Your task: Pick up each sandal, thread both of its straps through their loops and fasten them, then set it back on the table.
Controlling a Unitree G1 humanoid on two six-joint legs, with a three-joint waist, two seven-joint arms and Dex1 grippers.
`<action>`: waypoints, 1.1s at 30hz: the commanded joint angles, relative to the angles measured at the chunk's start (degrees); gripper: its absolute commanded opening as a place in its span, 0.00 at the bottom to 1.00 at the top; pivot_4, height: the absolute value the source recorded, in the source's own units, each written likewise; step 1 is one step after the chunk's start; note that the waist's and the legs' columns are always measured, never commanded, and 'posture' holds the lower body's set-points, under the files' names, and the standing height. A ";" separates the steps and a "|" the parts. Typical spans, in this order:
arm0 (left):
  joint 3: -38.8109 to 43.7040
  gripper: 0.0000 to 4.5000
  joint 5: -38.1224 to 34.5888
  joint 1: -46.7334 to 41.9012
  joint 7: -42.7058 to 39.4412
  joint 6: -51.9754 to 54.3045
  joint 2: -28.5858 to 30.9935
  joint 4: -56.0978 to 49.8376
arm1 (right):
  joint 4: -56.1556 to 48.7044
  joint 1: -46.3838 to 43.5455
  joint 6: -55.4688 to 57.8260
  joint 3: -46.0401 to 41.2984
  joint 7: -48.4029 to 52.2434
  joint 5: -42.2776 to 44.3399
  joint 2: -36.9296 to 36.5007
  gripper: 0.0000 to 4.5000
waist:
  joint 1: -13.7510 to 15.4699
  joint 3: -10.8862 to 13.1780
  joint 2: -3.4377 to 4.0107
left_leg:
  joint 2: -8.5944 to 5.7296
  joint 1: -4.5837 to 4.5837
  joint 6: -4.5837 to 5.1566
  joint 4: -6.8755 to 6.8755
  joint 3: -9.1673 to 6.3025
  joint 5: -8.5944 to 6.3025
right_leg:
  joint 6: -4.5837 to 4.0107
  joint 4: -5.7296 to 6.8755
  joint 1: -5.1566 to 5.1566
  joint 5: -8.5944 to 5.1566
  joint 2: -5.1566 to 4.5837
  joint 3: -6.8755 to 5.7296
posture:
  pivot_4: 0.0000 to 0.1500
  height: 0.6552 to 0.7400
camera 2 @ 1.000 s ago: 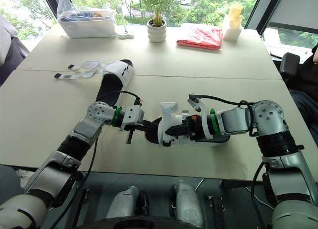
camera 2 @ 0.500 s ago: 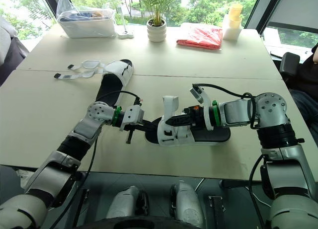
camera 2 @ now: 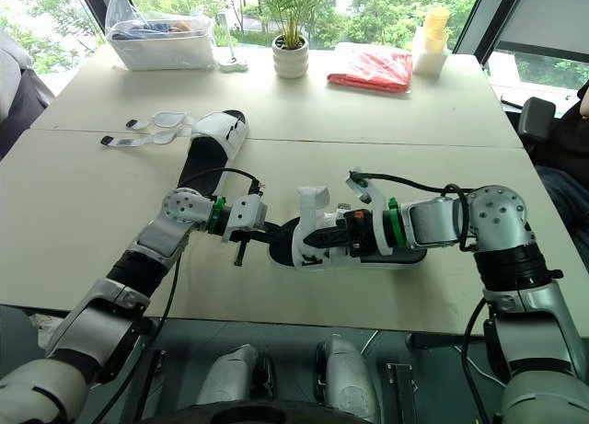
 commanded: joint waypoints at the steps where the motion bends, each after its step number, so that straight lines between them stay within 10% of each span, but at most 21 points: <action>1: -1.64 0.00 2.70 0.70 -0.11 0.87 0.43 2.32 | 0.35 0.37 1.88 0.70 1.48 -2.35 0.88 0.01 | 0.03 0.00 0.00 | 0.00 0.00 0.00 0.00 0.00 0.00 | 0.00 0.00 0.00 0.00 0.00 0.00 | 1.00 0.86; 33: -1.33 0.00 2.62 1.09 0.06 1.09 0.85 1.70 | -4.89 -10.24 -9.01 13.22 49.05 -45.05 -6.38 0.01 | 0.15 -0.01 0.00 | 0.00 -0.03 0.01 0.03 0.00 -0.01 | 0.00 -0.02 -0.02 0.00 -0.01 -0.03 | 1.00 0.86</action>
